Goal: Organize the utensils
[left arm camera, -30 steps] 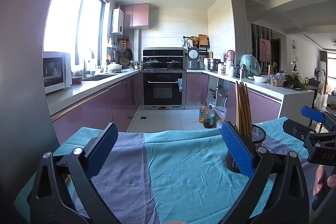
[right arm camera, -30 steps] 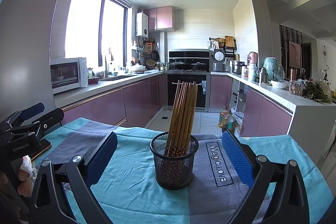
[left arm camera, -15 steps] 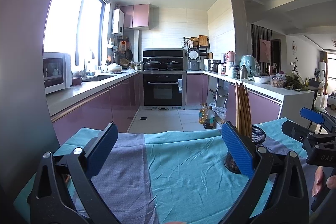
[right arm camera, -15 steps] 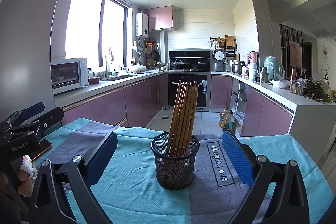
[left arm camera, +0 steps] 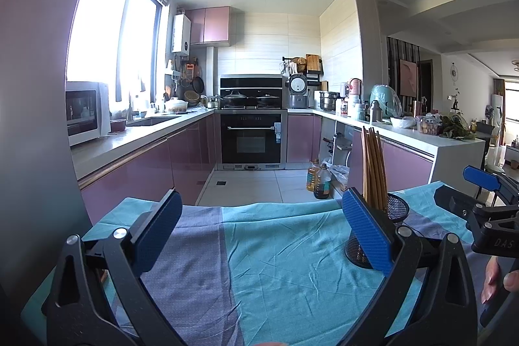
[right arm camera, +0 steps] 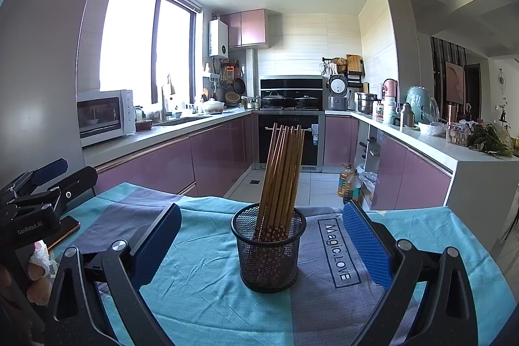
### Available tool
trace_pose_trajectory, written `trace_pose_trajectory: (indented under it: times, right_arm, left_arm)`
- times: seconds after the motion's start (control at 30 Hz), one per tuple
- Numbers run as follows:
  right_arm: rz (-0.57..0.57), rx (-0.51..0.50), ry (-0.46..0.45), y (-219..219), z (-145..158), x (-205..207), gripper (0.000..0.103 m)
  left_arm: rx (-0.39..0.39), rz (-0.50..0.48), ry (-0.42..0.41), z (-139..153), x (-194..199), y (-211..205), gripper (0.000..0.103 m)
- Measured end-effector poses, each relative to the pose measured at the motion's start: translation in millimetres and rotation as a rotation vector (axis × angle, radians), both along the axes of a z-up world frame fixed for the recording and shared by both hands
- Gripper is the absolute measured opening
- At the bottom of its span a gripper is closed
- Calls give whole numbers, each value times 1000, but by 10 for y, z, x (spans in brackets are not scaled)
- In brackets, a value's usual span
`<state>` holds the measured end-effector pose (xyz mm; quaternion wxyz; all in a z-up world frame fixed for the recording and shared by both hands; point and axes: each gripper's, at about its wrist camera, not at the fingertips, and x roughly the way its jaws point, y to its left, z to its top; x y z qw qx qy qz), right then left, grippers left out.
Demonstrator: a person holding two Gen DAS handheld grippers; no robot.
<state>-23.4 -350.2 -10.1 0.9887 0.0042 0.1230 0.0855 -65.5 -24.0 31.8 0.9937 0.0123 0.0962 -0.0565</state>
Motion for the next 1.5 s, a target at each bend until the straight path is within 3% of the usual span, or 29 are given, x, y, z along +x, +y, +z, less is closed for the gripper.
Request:
trace_pose_trajectory:
  times: [1.5]
  right_arm:
    - [-10, 14, 1, -26, -5, -4, 96]
  left_arm:
    - [2, -3, -4, -30, -7, 12, 97]
